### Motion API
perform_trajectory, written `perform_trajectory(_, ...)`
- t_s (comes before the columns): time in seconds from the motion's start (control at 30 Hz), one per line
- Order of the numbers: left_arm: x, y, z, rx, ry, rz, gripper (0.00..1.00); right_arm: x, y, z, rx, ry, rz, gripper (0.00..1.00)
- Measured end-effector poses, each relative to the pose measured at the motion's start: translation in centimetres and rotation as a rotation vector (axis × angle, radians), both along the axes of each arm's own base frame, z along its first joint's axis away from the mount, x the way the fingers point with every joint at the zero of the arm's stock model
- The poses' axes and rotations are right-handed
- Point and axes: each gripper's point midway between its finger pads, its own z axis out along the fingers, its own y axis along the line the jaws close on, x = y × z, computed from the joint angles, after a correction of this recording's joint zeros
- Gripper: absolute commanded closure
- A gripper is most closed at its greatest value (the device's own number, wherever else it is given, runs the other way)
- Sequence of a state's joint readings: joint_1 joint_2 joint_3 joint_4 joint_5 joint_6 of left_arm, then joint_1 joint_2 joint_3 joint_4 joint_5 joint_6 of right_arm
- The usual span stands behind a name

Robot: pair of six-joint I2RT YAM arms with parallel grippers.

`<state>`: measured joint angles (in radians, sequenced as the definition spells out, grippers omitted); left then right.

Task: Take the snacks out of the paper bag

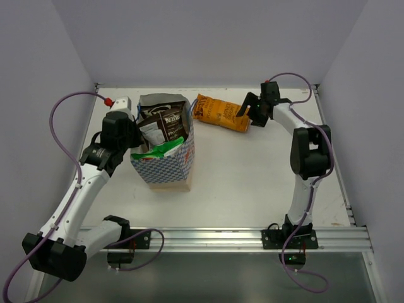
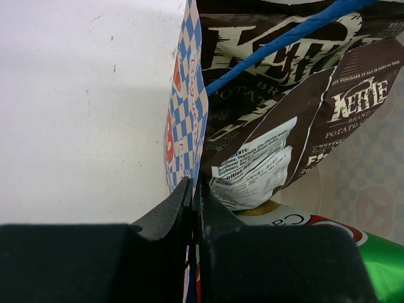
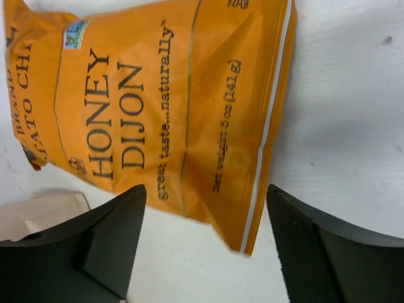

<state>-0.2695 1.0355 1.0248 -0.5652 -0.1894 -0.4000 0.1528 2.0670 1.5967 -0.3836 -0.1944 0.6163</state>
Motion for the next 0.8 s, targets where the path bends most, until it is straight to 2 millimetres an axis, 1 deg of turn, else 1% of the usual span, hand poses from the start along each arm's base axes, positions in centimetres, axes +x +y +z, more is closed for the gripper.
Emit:
perform_trajectory(0.07,0.0,0.0,0.0,0.0,0.0,-0.001,0.92,-0.8,-0.5,0.4,-0.035,0.014,0.013,0.14)
perform_trajectory(0.13,0.0,0.0,0.1,0.003,-0.001,-0.002,0.92,-1.9,-0.7,2.0,-0.067,0.005,0.044,0.12)
perform_trajectory(0.17,0.0,0.0,0.1,0.006,-0.001,-0.004,0.92,-2.5,-0.8,3.4,-0.083,-0.01,0.066,0.12)
perform_trajectory(0.23,0.1,0.0,0.1,0.015,-0.001,-0.01,0.92,-3.6,-0.6,7.0,-0.109,-0.071,0.113,0.12)
perform_trajectory(0.3,0.1,0.1,0.1,0.022,-0.001,-0.014,0.92,-4.8,0.2,12.1,-0.14,-0.181,0.185,0.11)
perform_trajectory(0.37,0.1,0.1,0.2,0.027,0.0,-0.017,0.92,-6.5,1.9,18.3,-0.177,-0.329,0.28,0.1)
perform_trajectory(0.4,0.1,0.1,0.2,0.031,-0.001,-0.019,0.92,-7.6,3.3,21.8,-0.188,-0.421,0.336,0.1)
perform_trajectory(0.47,0.1,0.2,0.2,0.039,-0.001,-0.024,0.92,-10.5,6.6,28.5,-0.206,-0.605,0.459,0.1)
perform_trajectory(0.5,0.1,0.2,0.2,0.043,-0.001,-0.026,0.92,-12.3,8.4,31.4,-0.205,-0.693,0.525,0.1)
perform_trajectory(0.53,0.1,0.2,0.2,0.045,-0.001,-0.028,0.91,-14.3,9.9,33.8,-0.199,-0.77,0.591,0.1)
perform_trajectory(0.6,0.1,0.2,0.2,0.049,-0.001,-0.031,0.91,-17.8,12.3,37.0,-0.179,-0.882,0.703,0.1)
perform_trajectory(0.67,0.1,0.3,0.3,0.058,-0.002,-0.037,0.91,-20.5,13.8,38.9,-0.175,-0.957,0.799,0.1)
perform_trajectory(0.7,0.1,0.3,0.3,0.06,-0.003,-0.039,0.9,-21.5,14.6,39.5,-0.174,-0.989,0.844,0.1)
perform_trajectory(0.73,0.1,0.3,0.3,0.063,-0.004,-0.041,0.87,-22.3,15.4,39.7,-0.174,-1.006,0.888,0.1)
perform_trajectory(0.77,0.1,0.3,0.3,0.066,-0.004,-0.043,0.78,-22.7,16.1,39.5,-0.176,-1.011,0.919,0.1)
perform_trajectory(0.8,0.0,0.3,0.3,0.07,-0.003,-0.045,0.74,-23.3,17.3,39.3,-0.174,-1.018,0.969,0.1)
